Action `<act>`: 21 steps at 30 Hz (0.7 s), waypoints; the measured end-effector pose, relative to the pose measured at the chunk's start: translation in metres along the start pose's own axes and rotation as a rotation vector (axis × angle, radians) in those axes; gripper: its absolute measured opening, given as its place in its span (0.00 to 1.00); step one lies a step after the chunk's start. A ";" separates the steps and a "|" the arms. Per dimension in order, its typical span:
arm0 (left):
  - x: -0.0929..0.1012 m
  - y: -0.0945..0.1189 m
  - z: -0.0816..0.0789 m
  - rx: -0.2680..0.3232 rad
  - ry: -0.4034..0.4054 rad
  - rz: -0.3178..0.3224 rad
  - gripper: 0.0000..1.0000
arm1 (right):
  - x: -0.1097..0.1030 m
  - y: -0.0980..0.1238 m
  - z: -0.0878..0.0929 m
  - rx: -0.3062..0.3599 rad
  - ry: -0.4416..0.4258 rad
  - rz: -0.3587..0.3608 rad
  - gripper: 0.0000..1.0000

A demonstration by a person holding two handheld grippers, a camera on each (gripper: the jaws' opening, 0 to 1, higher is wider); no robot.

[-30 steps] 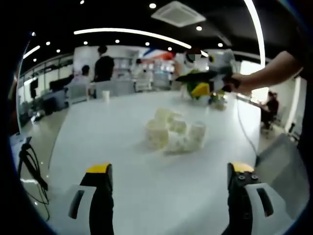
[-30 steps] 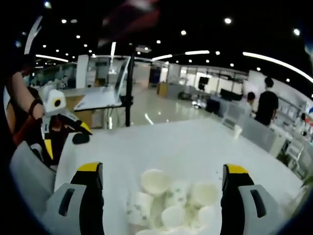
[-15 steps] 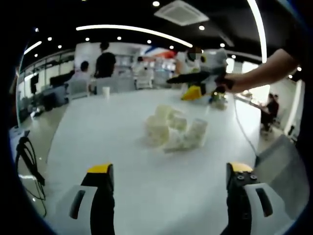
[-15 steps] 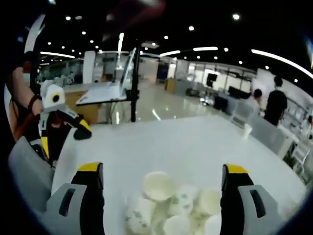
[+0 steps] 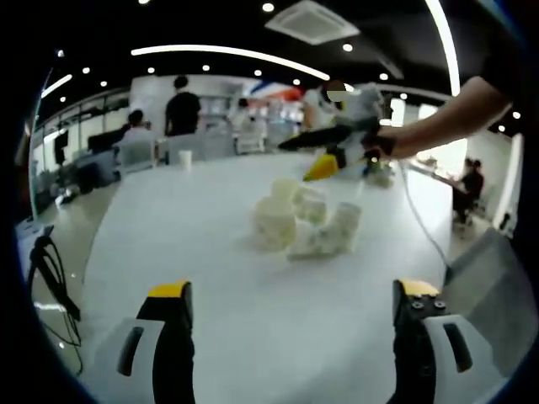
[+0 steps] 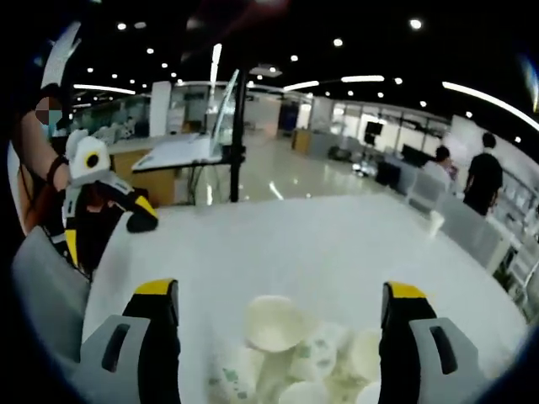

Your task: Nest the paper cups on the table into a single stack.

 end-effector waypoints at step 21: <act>-0.006 0.003 0.007 -0.006 0.010 -0.009 0.98 | -0.011 -0.025 0.018 -0.052 0.016 -0.041 0.93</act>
Point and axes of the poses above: the point that each gripper's makers call its tool centre point, and the gripper's own axes: y roughly backward along the fingers, x roughly to its right, z roughly out of its underside, the point moved 7 cm from there along y, roughly backward along the fingers, and after that the axes turned 13 degrees about z, right-handed, at the moved point
